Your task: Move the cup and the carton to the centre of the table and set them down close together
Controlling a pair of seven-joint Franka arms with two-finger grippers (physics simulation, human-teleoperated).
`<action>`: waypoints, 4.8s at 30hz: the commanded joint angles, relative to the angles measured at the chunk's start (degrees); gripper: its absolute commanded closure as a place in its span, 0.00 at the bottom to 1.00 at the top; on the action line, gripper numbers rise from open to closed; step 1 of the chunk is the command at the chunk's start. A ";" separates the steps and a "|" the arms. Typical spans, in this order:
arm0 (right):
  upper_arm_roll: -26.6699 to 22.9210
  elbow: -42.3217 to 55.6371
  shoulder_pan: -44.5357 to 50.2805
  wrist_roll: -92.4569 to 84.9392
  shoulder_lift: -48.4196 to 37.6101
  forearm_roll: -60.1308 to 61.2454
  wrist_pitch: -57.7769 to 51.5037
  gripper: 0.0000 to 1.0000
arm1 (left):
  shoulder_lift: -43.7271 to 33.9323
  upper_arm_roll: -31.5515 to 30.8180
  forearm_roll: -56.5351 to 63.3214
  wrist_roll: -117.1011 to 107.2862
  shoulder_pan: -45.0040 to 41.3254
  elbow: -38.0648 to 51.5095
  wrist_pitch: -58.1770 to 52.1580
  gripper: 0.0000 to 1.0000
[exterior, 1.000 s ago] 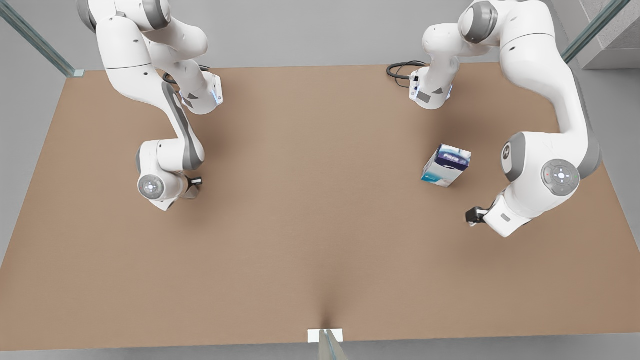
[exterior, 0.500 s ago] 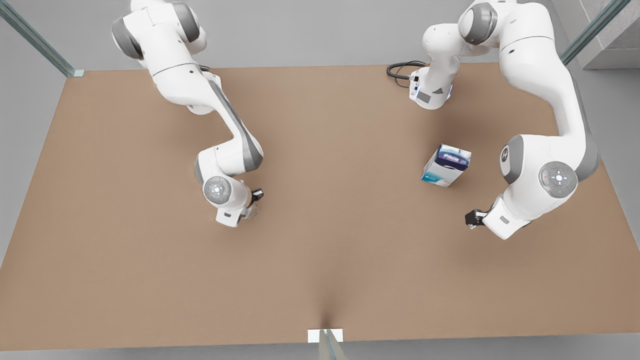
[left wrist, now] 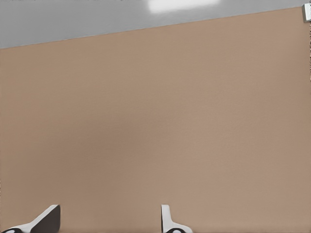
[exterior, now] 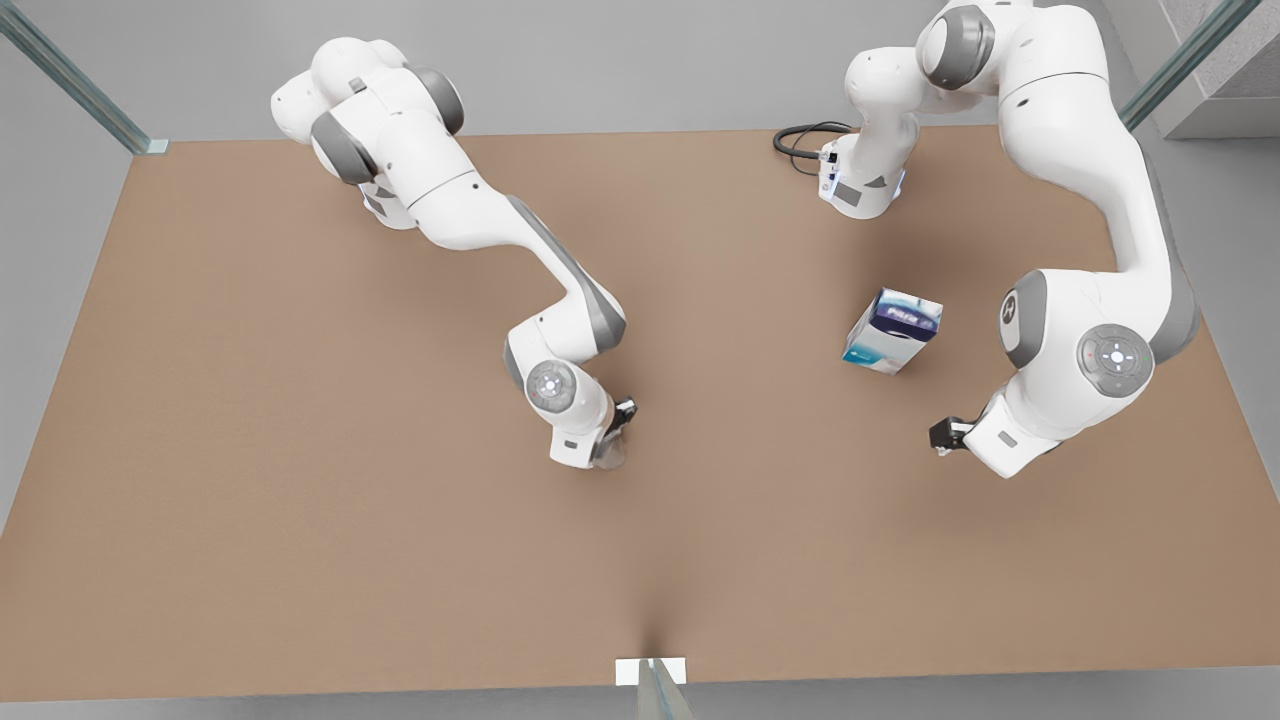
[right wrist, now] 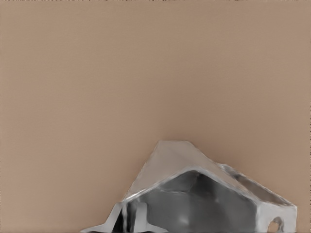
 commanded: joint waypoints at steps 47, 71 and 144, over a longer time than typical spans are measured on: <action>-7.15 -7.12 -30.15 -1.89 -28.79 -13.48 -26.72 0.00 | -33.35 3.08 -8.60 -57.26 -6.60 -52.56 -1.77 0.00; -7.15 -6.85 -29.98 -1.89 -27.12 -13.56 -27.25 0.00 | -32.21 5.10 -2.89 -56.64 -6.60 -64.51 22.40 0.79; -6.97 -4.92 -29.89 -1.72 -26.85 -12.69 -28.30 0.00 | -9.71 22.40 -12.21 -58.86 -40.26 -10.28 -6.69 0.00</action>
